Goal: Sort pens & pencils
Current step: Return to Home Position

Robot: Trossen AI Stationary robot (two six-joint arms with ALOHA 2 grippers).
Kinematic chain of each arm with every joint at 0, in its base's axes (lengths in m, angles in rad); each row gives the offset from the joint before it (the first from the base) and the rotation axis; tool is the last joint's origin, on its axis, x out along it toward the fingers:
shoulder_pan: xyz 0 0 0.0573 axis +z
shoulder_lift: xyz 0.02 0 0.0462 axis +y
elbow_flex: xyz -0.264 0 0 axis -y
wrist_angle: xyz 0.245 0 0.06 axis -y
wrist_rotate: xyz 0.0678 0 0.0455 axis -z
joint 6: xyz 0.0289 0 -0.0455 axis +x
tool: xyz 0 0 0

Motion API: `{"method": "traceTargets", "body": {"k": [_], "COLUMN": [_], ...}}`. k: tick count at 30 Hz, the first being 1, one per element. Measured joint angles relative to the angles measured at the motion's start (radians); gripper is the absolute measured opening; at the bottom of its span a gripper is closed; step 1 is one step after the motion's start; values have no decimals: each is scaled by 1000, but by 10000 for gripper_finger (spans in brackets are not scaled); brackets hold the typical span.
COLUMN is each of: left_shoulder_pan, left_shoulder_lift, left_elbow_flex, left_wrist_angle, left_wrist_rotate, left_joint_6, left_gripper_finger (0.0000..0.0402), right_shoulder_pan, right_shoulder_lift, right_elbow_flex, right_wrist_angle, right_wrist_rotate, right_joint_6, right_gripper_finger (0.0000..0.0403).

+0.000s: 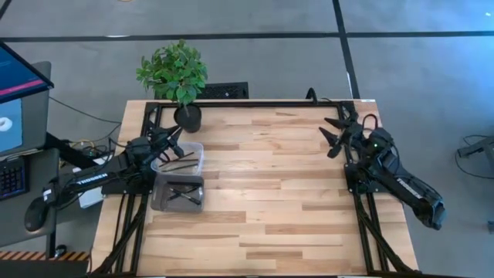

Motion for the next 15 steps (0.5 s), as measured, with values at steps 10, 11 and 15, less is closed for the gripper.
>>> {"method": "traceTargets", "body": {"k": [10,11,15], "left_shoulder_pan": [0,0,0], "left_shoulder_lift": [19,19,19], "left_elbow_flex": [0,0,0], "left_wrist_angle": [-2,-2,-3], "left_wrist_rotate": [2,2,2], "left_joint_6": [-5,-5,-6], "left_gripper_finger": [57,57,57], "right_shoulder_pan": [2,2,2], "right_shoulder_lift": [-10,-10,-3], "right_elbow_flex": [-116,-116,-116], "right_wrist_angle": [135,122,66], "right_wrist_rotate": [166,178,192], "right_joint_6": [-6,-7,-8], "right_gripper_finger": [230,230,230]}}
